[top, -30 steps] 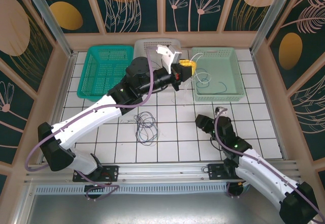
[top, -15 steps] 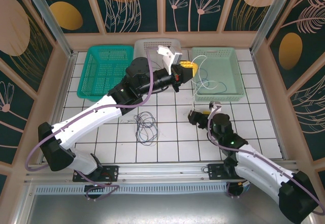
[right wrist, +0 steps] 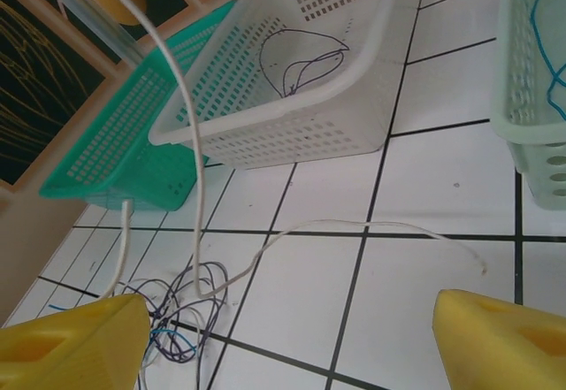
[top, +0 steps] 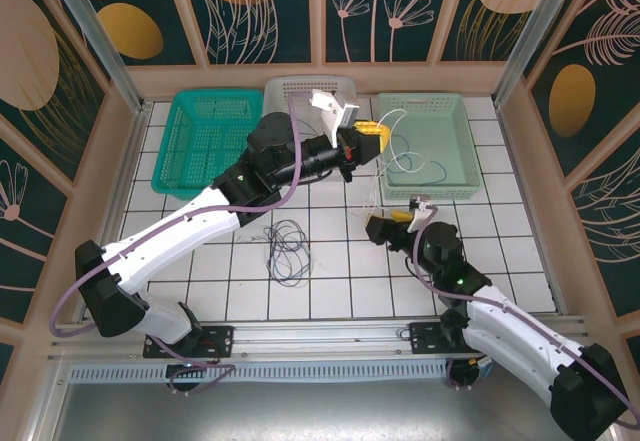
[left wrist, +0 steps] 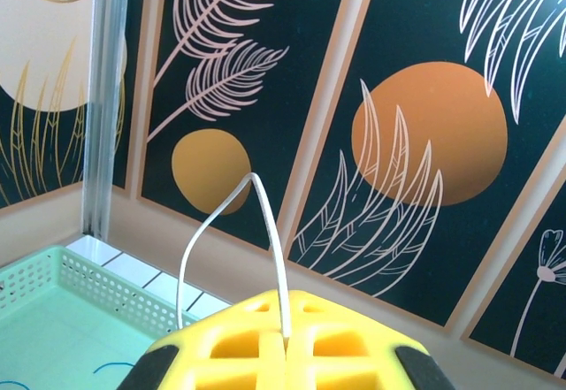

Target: Untangle the cables

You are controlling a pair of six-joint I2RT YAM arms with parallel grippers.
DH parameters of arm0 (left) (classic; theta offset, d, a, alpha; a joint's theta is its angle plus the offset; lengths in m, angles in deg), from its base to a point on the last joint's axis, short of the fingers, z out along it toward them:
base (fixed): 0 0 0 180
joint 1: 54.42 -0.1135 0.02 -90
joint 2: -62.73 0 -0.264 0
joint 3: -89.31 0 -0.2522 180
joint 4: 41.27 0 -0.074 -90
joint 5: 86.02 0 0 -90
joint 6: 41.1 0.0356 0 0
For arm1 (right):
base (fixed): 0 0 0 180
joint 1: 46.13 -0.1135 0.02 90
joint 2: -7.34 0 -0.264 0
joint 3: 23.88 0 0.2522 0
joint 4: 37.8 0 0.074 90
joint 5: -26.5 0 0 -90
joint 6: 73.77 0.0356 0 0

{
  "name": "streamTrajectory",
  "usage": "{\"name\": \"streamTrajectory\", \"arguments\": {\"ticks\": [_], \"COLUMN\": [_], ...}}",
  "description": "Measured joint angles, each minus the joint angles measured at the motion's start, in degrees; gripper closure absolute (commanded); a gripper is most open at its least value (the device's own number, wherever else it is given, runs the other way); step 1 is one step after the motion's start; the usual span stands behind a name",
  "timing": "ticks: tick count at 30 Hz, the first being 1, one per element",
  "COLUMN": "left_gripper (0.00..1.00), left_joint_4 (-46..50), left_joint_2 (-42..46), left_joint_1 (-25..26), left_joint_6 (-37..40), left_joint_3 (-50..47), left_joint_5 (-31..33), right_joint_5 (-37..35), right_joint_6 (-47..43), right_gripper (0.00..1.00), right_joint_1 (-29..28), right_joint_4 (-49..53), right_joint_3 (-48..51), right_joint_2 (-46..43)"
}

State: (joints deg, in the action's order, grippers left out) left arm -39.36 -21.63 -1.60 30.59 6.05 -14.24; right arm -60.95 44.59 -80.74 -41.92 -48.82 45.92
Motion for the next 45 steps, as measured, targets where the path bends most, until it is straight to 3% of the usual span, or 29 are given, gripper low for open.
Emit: {"name": "streamTrajectory", "arguments": {"ticks": [14,16,19,21,24,30,45], "left_gripper": [1.0,1.0,1.0,1.0,1.0,1.0,1.0], "left_joint_4": [-2.51,-2.69,-3.19,-3.21,-2.86,2.1,8.94], "left_joint_2": [0.02,0.0,0.0,0.0,0.07,2.1,8.55], "left_joint_1": [0.0,0.0,0.0,0.0,-0.02,-2.67,-8.04], "left_joint_6": [-0.04,-0.07,-0.22,-0.24,0.42,4.57,14.14], "left_joint_3": [-0.39,-0.42,-0.5,-0.5,-0.48,0.52,4.7], "left_joint_5": [-4.2,-4.52,-4.98,-4.96,-3.82,0.87,14.82], "right_joint_5": [2.16,2.12,1.81,1.27,0.37,-0.11,-1.9], "right_joint_6": [-1.29,-1.42,-1.9,-1.88,-1.6,0.94,7.87], "right_gripper": [0.24,0.36,0.71,0.9,1.0,1.0,1.0], "right_joint_1": [0.33,0.44,0.48,0.66,0.9,0.98,1.05], "right_joint_4": [-7.78,-9.14,-10.25,-10.12,-8.81,-5.4,2.03], "right_joint_3": [-2.54,-3.3,-4.48,-5.57,-7.19,-6.93,-1.05], "right_joint_2": [14.01,15.39,17.31,18.95,21.66,25.16,22.95]}}
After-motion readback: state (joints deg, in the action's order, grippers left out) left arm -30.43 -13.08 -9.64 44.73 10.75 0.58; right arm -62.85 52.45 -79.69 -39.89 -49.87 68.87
